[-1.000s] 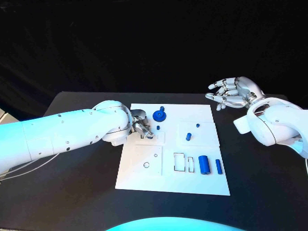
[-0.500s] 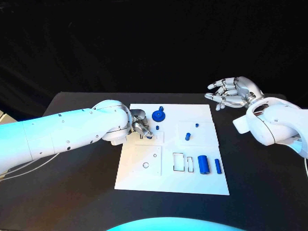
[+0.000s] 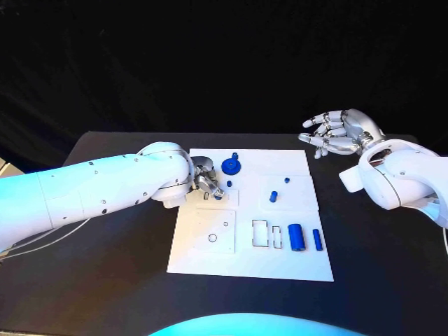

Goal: Assemble the parts on the task board

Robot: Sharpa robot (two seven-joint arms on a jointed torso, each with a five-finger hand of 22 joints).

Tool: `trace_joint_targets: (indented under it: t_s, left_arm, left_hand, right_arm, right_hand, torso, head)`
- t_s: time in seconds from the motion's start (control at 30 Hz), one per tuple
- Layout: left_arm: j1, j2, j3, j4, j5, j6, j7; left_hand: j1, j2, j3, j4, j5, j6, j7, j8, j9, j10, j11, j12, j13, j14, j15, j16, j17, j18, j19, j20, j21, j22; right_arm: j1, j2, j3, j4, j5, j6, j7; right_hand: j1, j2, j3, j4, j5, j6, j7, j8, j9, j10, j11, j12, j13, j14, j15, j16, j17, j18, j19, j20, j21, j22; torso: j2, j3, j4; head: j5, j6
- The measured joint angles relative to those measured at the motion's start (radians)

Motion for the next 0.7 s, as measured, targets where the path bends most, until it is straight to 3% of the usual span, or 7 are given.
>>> trace_joint_targets:
  t_s: [0.37, 0.63, 0.7]
  left_arm:
    - [-0.001, 0.022, 0.000, -0.031, 0.011, 0.003, -0.008]
    - [-0.001, 0.023, 0.001, -0.036, 0.017, 0.005, -0.010]
    - [-0.001, 0.023, 0.001, -0.036, 0.018, 0.005, -0.010]
  left_hand:
    - [-0.034, 0.016, -0.003, -0.022, -0.017, 0.003, -0.016, 0.000, 0.012, 0.007, -0.004, 0.000, 0.004, 0.000, -0.007, 0.000, 0.000, 0.000, 0.004, -0.004, 0.000, 0.000]
    - [-0.064, 0.008, 0.012, -0.090, -0.024, 0.013, -0.026, -0.017, 0.005, 0.010, -0.007, 0.003, 0.012, 0.004, -0.011, 0.000, 0.000, 0.000, 0.007, -0.007, 0.000, 0.000]
    - [-0.065, 0.007, 0.003, -0.098, -0.024, 0.017, -0.030, -0.023, 0.003, 0.010, -0.007, 0.003, 0.014, 0.000, -0.015, 0.000, 0.000, -0.010, 0.007, -0.007, 0.000, 0.000]
  right_arm:
    - [0.000, 0.001, 0.000, 0.001, 0.000, 0.000, -0.001]
    - [0.000, -0.001, 0.000, 0.002, 0.000, 0.000, -0.004]
    - [0.000, -0.002, 0.000, 0.002, 0.000, 0.000, -0.004]
  right_hand:
    - [0.000, 0.000, 0.000, 0.000, 0.000, 0.000, 0.000, 0.000, -0.001, 0.000, 0.000, 0.000, -0.001, 0.000, 0.000, -0.002, -0.002, 0.000, 0.000, 0.000, 0.000, 0.000]
    - [0.000, 0.000, 0.000, 0.000, 0.000, 0.000, 0.000, 0.000, -0.001, 0.000, 0.000, 0.000, -0.003, 0.000, 0.000, -0.012, -0.007, 0.000, 0.000, 0.000, 0.000, -0.002]
    - [0.000, 0.000, 0.000, 0.000, 0.000, 0.000, 0.000, 0.000, -0.002, 0.000, 0.000, 0.000, -0.004, 0.000, 0.000, -0.012, -0.009, 0.000, 0.000, 0.000, -0.004, -0.003]
  torso:
    - [0.001, -0.0006, -0.0015]
    - [0.000, 0.0001, -0.0006]
    - [-0.001, 0.0000, 0.0000]
  head:
    - [-0.005, -0.002]
    - [-0.009, -0.005]
    - [-0.009, -0.005]
